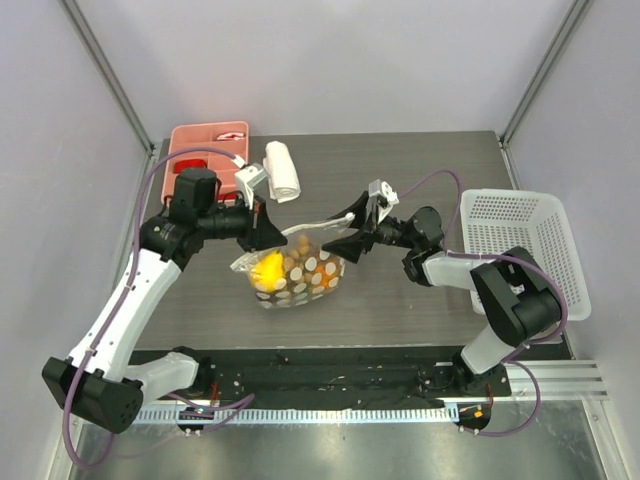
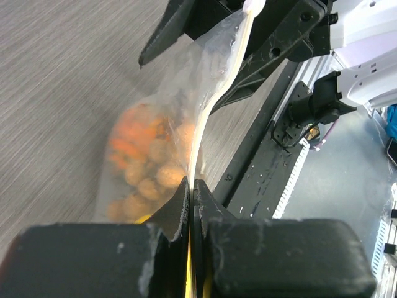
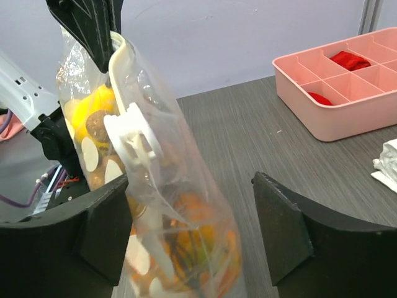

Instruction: Open the zip-top bag and remove the fake food

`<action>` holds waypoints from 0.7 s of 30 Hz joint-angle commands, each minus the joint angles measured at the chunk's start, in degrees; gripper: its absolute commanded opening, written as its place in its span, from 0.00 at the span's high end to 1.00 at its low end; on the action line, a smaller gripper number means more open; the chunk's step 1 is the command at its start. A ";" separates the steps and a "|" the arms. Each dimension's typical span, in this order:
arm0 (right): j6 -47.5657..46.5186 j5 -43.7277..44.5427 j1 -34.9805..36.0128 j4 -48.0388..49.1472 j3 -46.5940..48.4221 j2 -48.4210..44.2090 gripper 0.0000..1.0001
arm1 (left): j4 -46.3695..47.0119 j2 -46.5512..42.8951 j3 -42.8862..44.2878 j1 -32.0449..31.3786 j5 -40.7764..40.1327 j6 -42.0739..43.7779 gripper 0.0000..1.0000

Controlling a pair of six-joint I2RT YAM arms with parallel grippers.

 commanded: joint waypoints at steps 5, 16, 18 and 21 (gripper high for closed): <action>5.22 1.56 0.33 8.07 2.31 0.47 0.98 | 1.09 -2.64 1.03 1.73 -12.19 -3.26 0.98; -1.36 1.48 5.07 -10.27 8.37 1.78 0.99 | 14.27 3.06 4.89 -3.18 -10.48 -5.04 0.34; -1.01 0.52 6.04 -11.35 10.66 3.19 0.99 | 10.94 9.45 9.62 -7.30 -10.92 -0.58 0.37; 1.10 -0.10 7.18 -10.57 12.51 5.92 0.99 | 4.43 14.23 13.77 -9.95 -11.45 5.31 0.41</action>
